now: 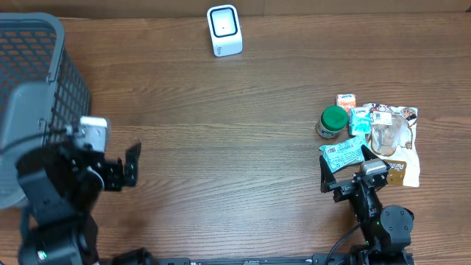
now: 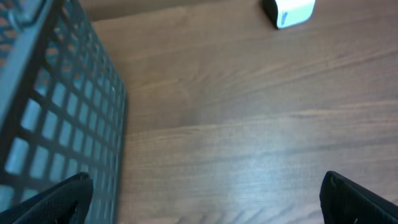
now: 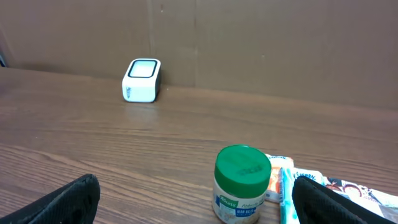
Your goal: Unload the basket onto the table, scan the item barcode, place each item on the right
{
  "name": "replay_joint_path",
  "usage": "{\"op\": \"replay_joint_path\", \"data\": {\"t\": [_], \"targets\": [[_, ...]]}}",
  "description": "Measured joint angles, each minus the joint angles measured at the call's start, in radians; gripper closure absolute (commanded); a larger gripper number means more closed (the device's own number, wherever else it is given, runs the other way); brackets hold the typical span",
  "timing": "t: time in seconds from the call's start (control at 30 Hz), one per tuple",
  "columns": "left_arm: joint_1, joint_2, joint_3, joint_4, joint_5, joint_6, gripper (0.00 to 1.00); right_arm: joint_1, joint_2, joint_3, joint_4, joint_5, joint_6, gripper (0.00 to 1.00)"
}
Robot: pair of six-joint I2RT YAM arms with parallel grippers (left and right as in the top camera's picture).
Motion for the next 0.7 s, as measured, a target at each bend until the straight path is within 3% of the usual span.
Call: {"op": "replay_joint_path", "data": {"t": [0.1, 0.57, 0.7], "targets": [[-0.029, -0.065, -0.072, 0.077, -0.005, 0.014, 0.01, 0.000, 0.000, 0.000, 0.000, 0.000, 0.000, 0.00], [-0.147, -0.325, -0.556, 0.754, 0.028, 0.039, 0.00, 0.000, 0.000, 0.000, 0.003, 0.000, 0.000, 0.00], [-0.166, -0.407, -0.697, 0.886, 0.031, 0.039, 0.00, 0.000, 0.000, 0.000, 0.002, 0.000, 0.000, 0.00]]}}
